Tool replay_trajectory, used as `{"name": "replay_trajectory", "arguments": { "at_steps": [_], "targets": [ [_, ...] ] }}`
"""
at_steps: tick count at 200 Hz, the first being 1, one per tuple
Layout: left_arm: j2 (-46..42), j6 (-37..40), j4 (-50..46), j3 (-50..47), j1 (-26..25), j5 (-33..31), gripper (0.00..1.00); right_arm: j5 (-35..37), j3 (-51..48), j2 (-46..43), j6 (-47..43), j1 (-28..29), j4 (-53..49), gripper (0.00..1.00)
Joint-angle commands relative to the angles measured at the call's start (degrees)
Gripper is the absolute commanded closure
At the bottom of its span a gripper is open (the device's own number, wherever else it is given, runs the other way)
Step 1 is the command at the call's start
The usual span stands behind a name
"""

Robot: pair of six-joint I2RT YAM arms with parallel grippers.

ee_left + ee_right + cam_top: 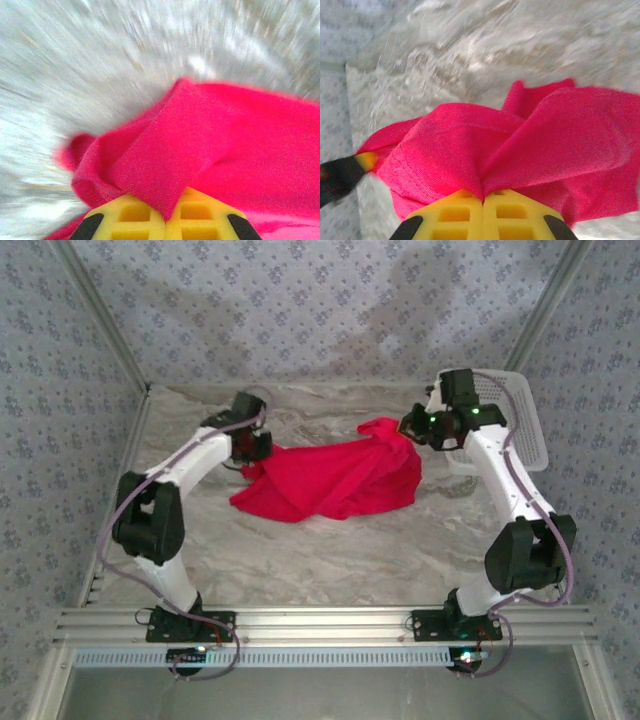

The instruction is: Fold the inside-out t-shirt

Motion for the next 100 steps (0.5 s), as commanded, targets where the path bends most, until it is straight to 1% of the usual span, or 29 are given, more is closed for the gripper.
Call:
{"name": "replay_trajectory", "arguments": {
  "at_steps": [1,20,41,64,84,100],
  "targets": [
    [-11.57,3.57,-7.21,7.95,3.09,-5.33,1.00,5.30,3.23,-1.90,-1.55,-3.57,-5.91,1.00],
    [-15.89,3.73,-6.00,8.71,4.34,-4.30,1.00,4.12,4.07,-3.03,-0.07,-4.76,-5.33,1.00],
    [-20.00,2.89,-4.11,8.36,4.56,-1.01,1.00,2.32,6.43,-3.94,1.09,-4.78,-4.86,1.00],
    [-25.01,2.25,-3.70,9.11,4.54,0.92,1.00,-3.43,8.62,-6.72,1.93,-4.39,-3.74,1.00],
    [-29.17,2.33,-3.54,10.52,4.54,3.17,1.00,-6.28,11.51,-9.79,2.99,-3.96,-4.48,1.00],
    [-31.21,2.78,-5.36,13.13,4.54,5.39,1.00,-7.76,14.46,-12.43,3.47,-4.02,-5.67,1.00]
  ]
}}
